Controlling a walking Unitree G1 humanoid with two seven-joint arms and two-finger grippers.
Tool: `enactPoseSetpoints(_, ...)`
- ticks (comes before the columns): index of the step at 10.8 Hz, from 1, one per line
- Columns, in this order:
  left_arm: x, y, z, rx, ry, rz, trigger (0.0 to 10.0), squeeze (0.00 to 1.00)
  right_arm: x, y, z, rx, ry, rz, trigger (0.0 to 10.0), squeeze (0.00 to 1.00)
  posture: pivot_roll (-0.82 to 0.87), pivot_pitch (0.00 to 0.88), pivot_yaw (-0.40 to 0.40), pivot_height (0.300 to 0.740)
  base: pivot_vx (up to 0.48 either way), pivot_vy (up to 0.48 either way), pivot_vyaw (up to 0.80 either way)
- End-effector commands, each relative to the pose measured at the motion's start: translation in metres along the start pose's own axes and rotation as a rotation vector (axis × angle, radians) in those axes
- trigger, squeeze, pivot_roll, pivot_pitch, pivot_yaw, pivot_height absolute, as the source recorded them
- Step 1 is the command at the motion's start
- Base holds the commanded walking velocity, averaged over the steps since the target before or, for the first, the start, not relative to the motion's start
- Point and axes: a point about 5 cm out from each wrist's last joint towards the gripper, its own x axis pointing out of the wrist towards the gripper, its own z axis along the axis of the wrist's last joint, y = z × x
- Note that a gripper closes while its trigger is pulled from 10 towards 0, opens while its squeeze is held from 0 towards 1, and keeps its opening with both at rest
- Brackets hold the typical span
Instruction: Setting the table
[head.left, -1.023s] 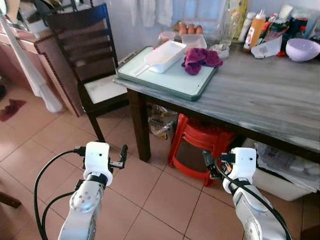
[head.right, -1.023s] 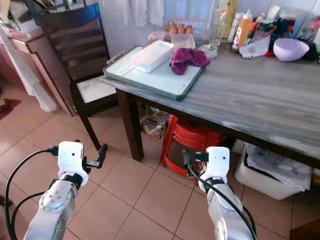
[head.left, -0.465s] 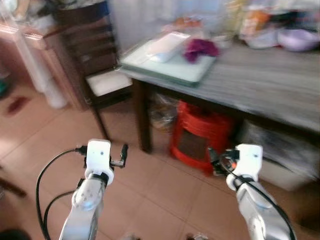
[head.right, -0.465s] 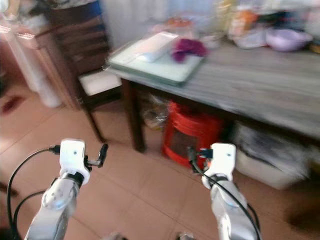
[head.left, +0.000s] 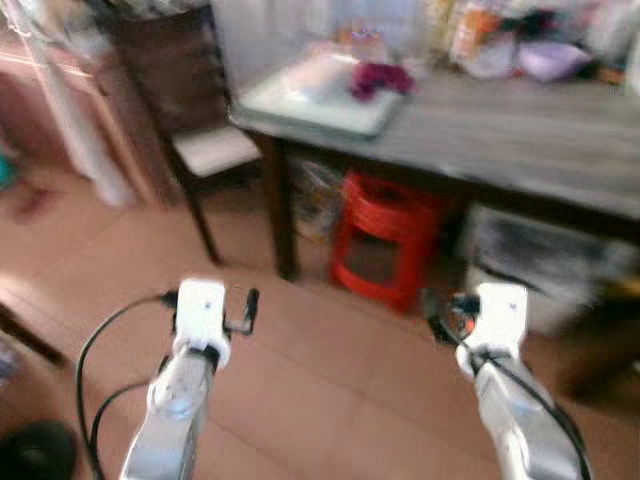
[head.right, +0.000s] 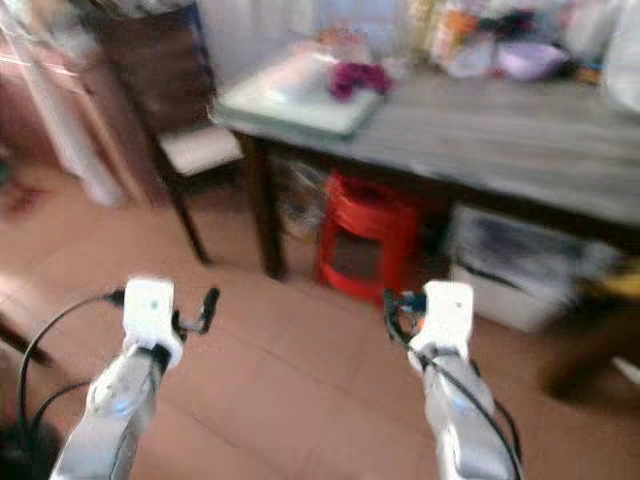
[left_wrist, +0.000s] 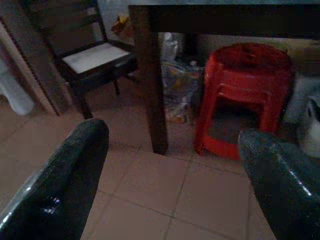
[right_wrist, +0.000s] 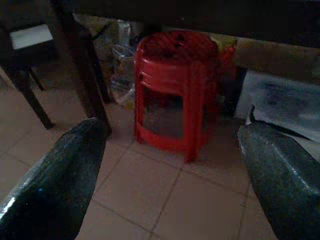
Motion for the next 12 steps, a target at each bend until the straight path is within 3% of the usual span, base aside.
enactPoseSetpoints(1,-0.001,0.004,0.003,-0.031,-0.018,-0.001,10.0,0.00,-0.001,0.005,0.007,-0.027,-0.045,0.030,10.0,0.00,-0.08,0.068,0.044,0.740,0.000,0.000,0.00)
enactPoseSetpoints(4,-0.003,0.007,0.010,-0.047,-0.067,-0.011,10.0,0.00,-0.003,0.005,0.015,-0.056,-0.097,0.017,10.0,0.00,-0.08,0.070,0.051,0.740,0.000,0.000,0.00)
enactPoseSetpoints(7,-0.003,0.001,0.011,-0.065,-0.079,-0.047,10.0,0.00,-0.003,0.006,0.018,-0.076,-0.104,0.021,10.0,0.00,-0.08,0.073,0.051,0.740,0.000,0.000,-0.78)
enactPoseSetpoints(9,-0.004,-0.001,0.011,-0.071,-0.081,-0.062,10.0,0.00,-0.005,0.006,0.019,-0.081,-0.110,0.025,10.0,0.00,-0.09,0.077,0.049,0.740,0.000,-0.306,-0.78)
enactPoseSetpoints(12,-0.003,-0.003,0.020,-0.070,-0.111,-0.076,10.0,0.00,-0.006,0.008,0.032,-0.098,-0.163,0.030,10.0,0.00,-0.09,0.081,0.050,0.740,0.000,-0.369,0.00)
